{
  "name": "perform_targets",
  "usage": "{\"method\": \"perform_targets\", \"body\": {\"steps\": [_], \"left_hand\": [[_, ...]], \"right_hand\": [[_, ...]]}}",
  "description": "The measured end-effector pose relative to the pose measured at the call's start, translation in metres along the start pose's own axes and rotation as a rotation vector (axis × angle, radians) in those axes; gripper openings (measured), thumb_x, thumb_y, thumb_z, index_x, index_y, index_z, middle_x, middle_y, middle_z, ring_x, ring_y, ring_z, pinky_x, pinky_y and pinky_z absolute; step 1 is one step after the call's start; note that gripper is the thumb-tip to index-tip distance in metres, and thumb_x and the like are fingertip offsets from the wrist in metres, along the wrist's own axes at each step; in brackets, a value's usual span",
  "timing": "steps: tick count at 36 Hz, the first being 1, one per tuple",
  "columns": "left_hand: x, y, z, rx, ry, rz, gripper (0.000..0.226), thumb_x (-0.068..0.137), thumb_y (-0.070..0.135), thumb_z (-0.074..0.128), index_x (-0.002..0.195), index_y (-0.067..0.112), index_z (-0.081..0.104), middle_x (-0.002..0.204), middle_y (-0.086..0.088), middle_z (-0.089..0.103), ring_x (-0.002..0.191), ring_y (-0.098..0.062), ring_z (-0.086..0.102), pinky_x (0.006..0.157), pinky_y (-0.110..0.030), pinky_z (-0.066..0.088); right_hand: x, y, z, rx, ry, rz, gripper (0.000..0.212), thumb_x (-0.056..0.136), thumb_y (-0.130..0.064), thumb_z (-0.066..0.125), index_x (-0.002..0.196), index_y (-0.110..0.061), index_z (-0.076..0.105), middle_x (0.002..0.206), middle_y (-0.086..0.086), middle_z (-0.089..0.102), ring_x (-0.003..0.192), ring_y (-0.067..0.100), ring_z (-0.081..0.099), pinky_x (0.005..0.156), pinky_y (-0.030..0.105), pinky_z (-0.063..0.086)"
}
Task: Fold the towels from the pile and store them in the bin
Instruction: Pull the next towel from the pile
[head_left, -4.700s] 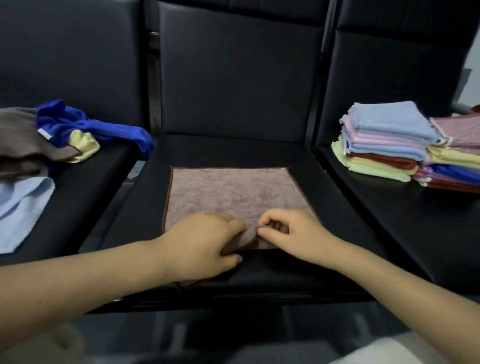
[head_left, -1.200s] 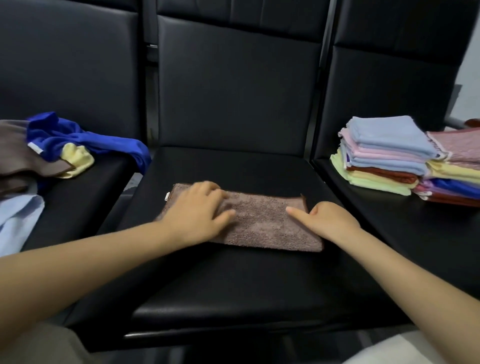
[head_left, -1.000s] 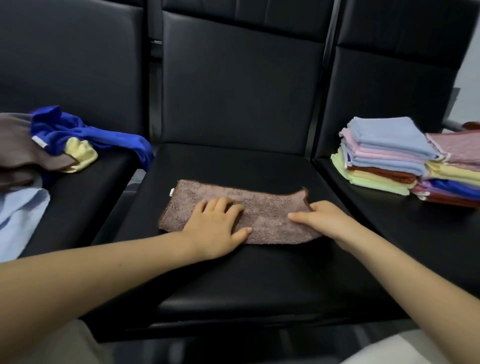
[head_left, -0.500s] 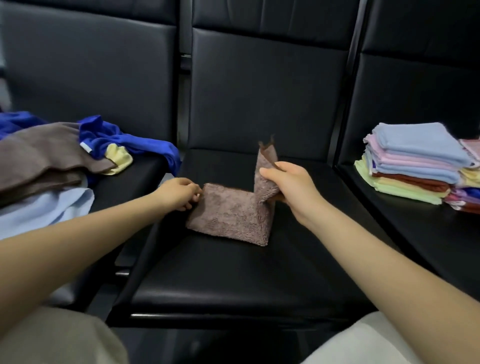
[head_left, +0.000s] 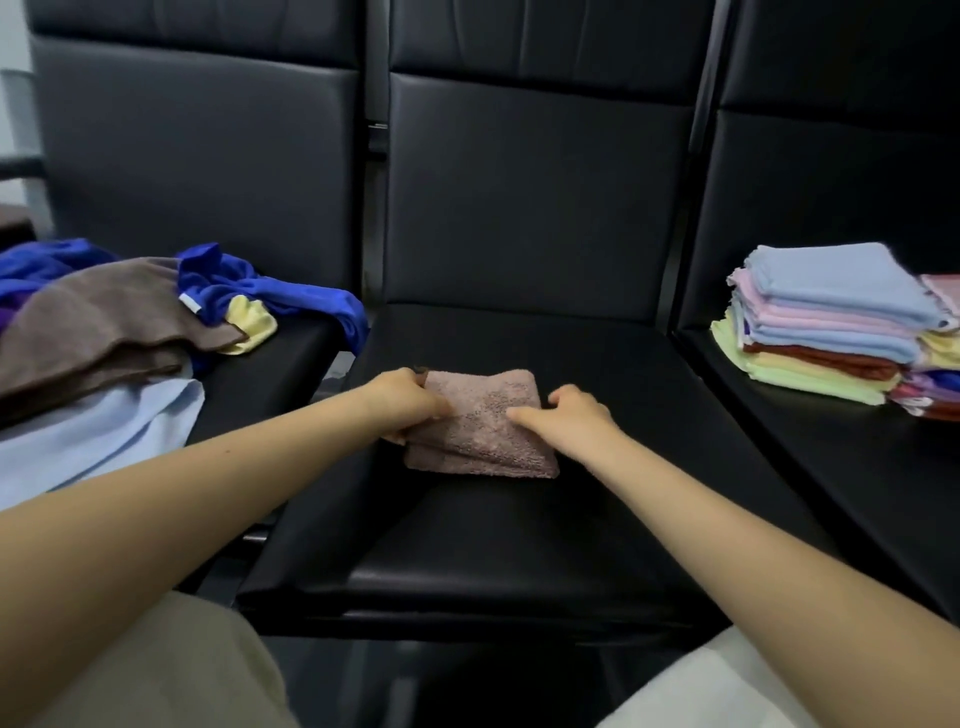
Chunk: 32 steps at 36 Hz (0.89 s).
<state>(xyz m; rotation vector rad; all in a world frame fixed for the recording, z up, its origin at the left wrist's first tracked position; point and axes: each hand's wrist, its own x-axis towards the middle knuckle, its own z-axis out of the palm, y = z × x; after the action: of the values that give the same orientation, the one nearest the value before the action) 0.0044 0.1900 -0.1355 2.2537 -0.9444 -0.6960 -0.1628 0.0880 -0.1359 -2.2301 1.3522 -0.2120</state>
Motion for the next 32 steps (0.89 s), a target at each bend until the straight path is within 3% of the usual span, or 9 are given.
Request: {"method": "perform_targets", "body": {"steps": [3, 7, 9, 11, 14, 18, 25, 28, 32], "left_hand": [[0.001, 0.009, 0.012, -0.025, -0.041, -0.022, 0.047, 0.086, 0.039, 0.067, 0.125, 0.017, 0.051, 0.105, -0.003, 0.058, 0.077, -0.015, 0.056, 0.048, -0.024, 0.045], [0.006, 0.026, 0.032, -0.143, -0.043, 0.026, 0.065, 0.087, 0.034, 0.067, 0.143, 0.015, 0.041, 0.137, -0.007, 0.050, 0.118, -0.024, 0.052, 0.082, -0.028, 0.043], [0.003, 0.036, 0.044, -0.249, -0.037, 0.057, 0.056, 0.091, 0.030, 0.062, 0.141, 0.016, 0.043, 0.134, -0.005, 0.051, 0.114, -0.022, 0.051, 0.084, -0.028, 0.039], [0.000, 0.050, 0.059, -0.410, -0.059, 0.054, 0.042, 0.093, 0.026, 0.056, 0.134, 0.019, 0.048, 0.115, 0.000, 0.055, 0.099, -0.016, 0.053, 0.078, -0.028, 0.042], [0.001, 0.076, 0.081, -0.618, -0.102, 0.062, 0.036, 0.092, 0.020, 0.054, 0.128, 0.017, 0.053, 0.114, -0.003, 0.061, 0.098, -0.018, 0.059, 0.079, -0.031, 0.050], [-0.004, 0.118, 0.123, -0.780, -0.125, 0.087, 0.044, 0.095, 0.018, 0.051, 0.138, 0.020, 0.044, 0.124, -0.003, 0.054, 0.110, -0.023, 0.055, 0.093, -0.037, 0.048], [-0.019, 0.211, 0.200, -0.710, -0.163, 0.306, 0.045, 0.097, 0.016, 0.044, 0.142, 0.018, 0.043, 0.134, -0.001, 0.052, 0.120, -0.019, 0.050, 0.104, -0.031, 0.040], [-0.027, 0.246, 0.229, -0.601, -0.240, 0.446, 0.049, 0.095, 0.012, 0.046, 0.143, 0.019, 0.042, 0.135, 0.001, 0.049, 0.124, -0.019, 0.048, 0.103, -0.027, 0.038], [-0.037, 0.269, 0.268, -0.368, -0.417, 0.532, 0.050, 0.093, 0.018, 0.055, 0.141, 0.018, 0.044, 0.131, -0.003, 0.051, 0.116, -0.022, 0.054, 0.096, -0.029, 0.044]], "right_hand": [[-0.005, 0.004, -0.005, -0.187, -0.052, 0.021, 0.084, 0.083, -0.071, 0.054, 0.141, -0.011, 0.046, 0.143, 0.009, 0.041, 0.135, 0.029, 0.031, 0.100, 0.041, 0.039], [-0.006, 0.022, -0.014, -0.155, -0.080, 0.061, 0.066, 0.083, -0.065, 0.059, 0.123, -0.013, 0.061, 0.137, 0.009, 0.045, 0.132, 0.028, 0.033, 0.103, 0.040, 0.041], [-0.008, 0.033, -0.018, 0.030, -0.093, 0.062, 0.034, 0.085, -0.051, 0.065, 0.088, -0.017, 0.061, 0.124, 0.009, 0.057, 0.123, 0.027, 0.045, 0.098, 0.039, 0.046], [-0.013, 0.045, -0.027, 0.305, -0.074, 0.039, 0.023, 0.088, -0.034, 0.067, 0.078, -0.019, 0.054, 0.104, 0.007, 0.065, 0.100, 0.021, 0.060, 0.081, 0.034, 0.051], [-0.014, 0.064, -0.047, 0.565, 0.079, 0.077, 0.011, 0.092, -0.024, 0.062, 0.093, -0.013, 0.061, 0.095, 0.005, 0.066, 0.082, 0.016, 0.062, 0.060, 0.025, 0.046], [-0.014, 0.102, -0.083, 0.841, 0.229, 0.173, 0.011, 0.092, -0.019, 0.063, 0.083, -0.013, 0.061, 0.076, 0.004, 0.058, 0.065, 0.015, 0.053, 0.047, 0.023, 0.036], [-0.026, 0.186, -0.136, 1.227, 0.469, 0.182, 0.014, 0.088, -0.001, 0.060, 0.091, -0.010, 0.070, 0.088, 0.007, 0.070, 0.084, 0.020, 0.064, 0.070, 0.029, 0.051], [-0.034, 0.230, -0.158, 1.101, 0.664, 0.181, 0.027, 0.087, -0.003, 0.065, 0.113, -0.009, 0.065, 0.101, 0.006, 0.069, 0.091, 0.018, 0.066, 0.076, 0.029, 0.053], [-0.049, 0.289, -0.176, 0.725, 0.790, 0.292, 0.027, 0.087, -0.008, 0.068, 0.112, -0.014, 0.062, 0.105, 0.004, 0.065, 0.085, 0.011, 0.059, 0.073, 0.025, 0.048]]}}
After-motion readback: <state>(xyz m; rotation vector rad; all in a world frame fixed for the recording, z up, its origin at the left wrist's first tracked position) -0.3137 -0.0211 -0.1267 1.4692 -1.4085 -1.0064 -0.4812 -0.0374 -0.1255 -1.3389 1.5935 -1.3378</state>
